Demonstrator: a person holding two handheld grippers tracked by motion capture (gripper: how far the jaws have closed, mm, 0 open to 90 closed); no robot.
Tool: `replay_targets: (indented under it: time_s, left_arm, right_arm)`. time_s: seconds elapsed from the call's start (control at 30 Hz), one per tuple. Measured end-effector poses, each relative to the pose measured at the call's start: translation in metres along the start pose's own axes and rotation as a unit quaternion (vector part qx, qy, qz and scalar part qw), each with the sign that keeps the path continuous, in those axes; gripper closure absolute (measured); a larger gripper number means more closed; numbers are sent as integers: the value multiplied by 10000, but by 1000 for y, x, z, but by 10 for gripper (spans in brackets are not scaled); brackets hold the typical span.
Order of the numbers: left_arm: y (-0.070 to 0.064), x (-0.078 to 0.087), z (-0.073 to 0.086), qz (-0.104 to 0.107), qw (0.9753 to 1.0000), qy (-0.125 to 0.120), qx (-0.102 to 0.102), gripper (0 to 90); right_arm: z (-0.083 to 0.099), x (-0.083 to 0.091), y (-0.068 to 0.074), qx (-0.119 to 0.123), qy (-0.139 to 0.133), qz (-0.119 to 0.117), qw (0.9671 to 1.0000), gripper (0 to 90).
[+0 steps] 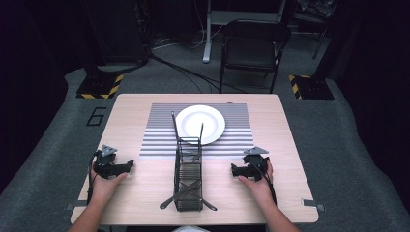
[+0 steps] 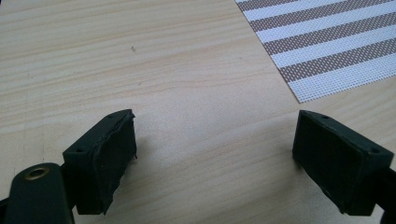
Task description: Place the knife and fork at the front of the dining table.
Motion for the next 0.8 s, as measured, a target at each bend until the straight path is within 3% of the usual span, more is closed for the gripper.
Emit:
replay_targets:
  time_s: [0.33, 0.5, 0.57, 0.8]
  left_arm:
    - [0, 0, 0, 0, 10000, -1, 5, 133]
    - [0, 0, 0, 1, 10000, 0, 3, 133]
    - [0, 0, 0, 2, 10000, 1, 2, 133]
    - [0, 0, 0, 3, 10000, -2, 4, 135]
  right_arm:
    - [0, 1, 1, -21, -14, -21, 10000, 10]
    - [0, 2, 2, 31, -73, -31, 10000, 59]
    - [0, 4, 4, 28, -57, -42, 10000, 122]
    - [-2, 11, 18, 105, 117, -306, 9994, 154]
Point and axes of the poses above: each handheld gripper's, and its own axes: x roughly backward along the jaws, z roughly out of its underside, y roughly to its left, the point moved 8 cm from there along -x, roughly forward along the jaws
